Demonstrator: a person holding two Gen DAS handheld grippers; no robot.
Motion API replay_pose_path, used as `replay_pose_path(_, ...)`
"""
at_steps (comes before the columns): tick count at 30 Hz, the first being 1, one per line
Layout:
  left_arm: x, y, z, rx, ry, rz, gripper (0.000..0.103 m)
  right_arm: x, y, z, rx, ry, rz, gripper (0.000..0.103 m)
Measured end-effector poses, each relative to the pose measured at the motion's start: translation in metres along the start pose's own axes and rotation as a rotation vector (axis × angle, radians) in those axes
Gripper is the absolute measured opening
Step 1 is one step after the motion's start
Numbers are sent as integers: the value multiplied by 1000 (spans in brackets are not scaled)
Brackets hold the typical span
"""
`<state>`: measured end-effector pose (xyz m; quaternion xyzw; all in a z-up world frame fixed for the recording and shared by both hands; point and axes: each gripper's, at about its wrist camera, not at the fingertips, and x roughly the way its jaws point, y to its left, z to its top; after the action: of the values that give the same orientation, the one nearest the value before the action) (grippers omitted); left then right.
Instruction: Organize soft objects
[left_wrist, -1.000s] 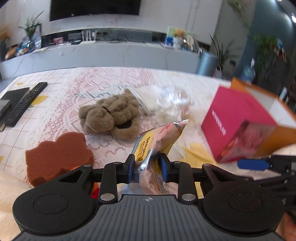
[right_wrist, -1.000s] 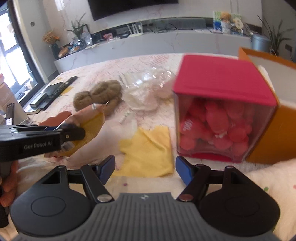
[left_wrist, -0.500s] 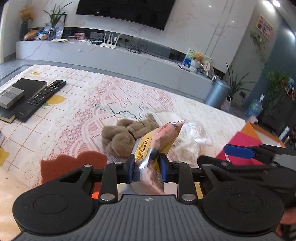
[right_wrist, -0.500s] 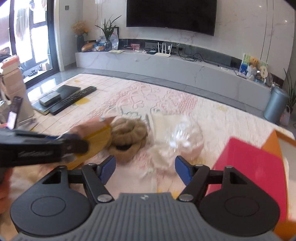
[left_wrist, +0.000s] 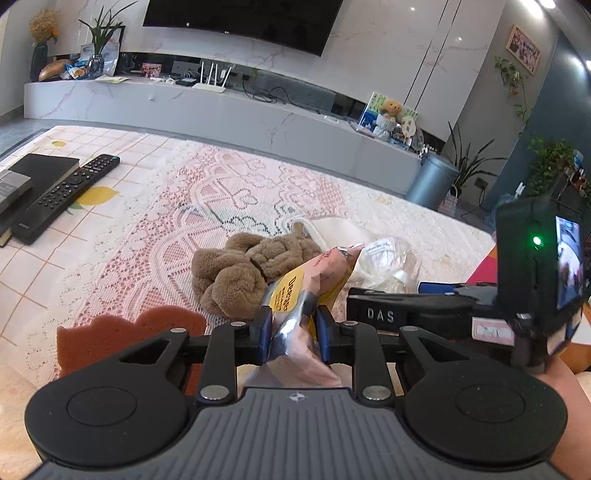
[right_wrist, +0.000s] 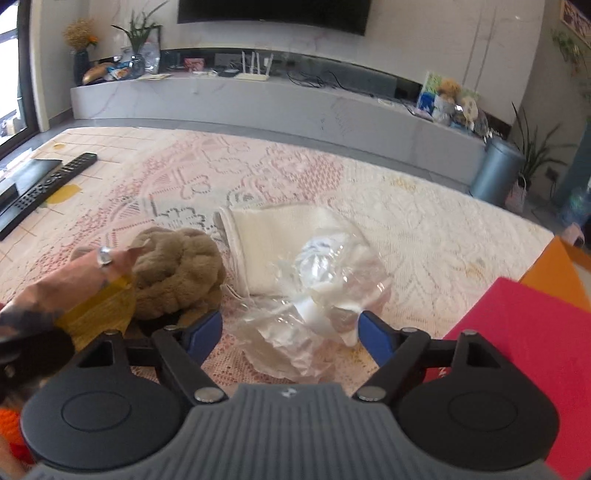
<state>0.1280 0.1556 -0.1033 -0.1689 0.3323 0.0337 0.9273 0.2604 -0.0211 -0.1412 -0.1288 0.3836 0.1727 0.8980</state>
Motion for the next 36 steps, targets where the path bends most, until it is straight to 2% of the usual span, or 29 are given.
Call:
replay_pose_path(2, 5, -2, -1, 16, 43, 11, 29, 5, -1, -2, 24, 13, 10, 76)
replay_pose_path(3, 8, -5, -3, 28, 73, 17, 29, 8, -3, -3, 35, 22, 20, 66)
replay_pose_path(5, 14, -8, -7, 52, 115, 22, 29, 11, -4, -3, 48, 27, 37, 57)
replay_pose_path(6, 14, -9, -8, 63, 118, 25, 29, 10, -3, -3, 42, 17, 38, 46)
replay_pose_path(9, 16, -15, -9, 100, 129, 52, 35, 3, -5, -5, 22, -2, 56, 36)
replay_pose_path(13, 23, -22, -14, 151, 156, 86, 46, -15, -7, -9, 10, -34, 66, 33)
replay_pose_path(16, 28, -28, -16, 190, 179, 95, 48, -35, -8, -14, -2, -72, 84, 30)
replay_pose_path(17, 30, -30, -17, 204, 181, 98, 48, -42, -8, -16, -7, -86, 92, 23)
replay_pose_path(20, 28, -34, -19, 225, 170, 112, 42, -60, -10, -23, -30, -103, 107, 21)
replay_pose_path(21, 26, -35, -20, 226, 165, 115, 39, -65, -10, -25, -38, -109, 105, 15)
replay_pose_path(26, 10, -38, -17, 224, 99, 114, 26, -92, -21, -34, -28, -127, 130, 13)
replay_pose_path(31, -16, -40, -13, 122, 61, 82, 20, -124, -29, -47, -39, -162, 177, 12)
replay_pose_path(36, -40, -35, -14, -7, 93, 20, 18, -152, -36, -66, -80, -166, 226, 12)
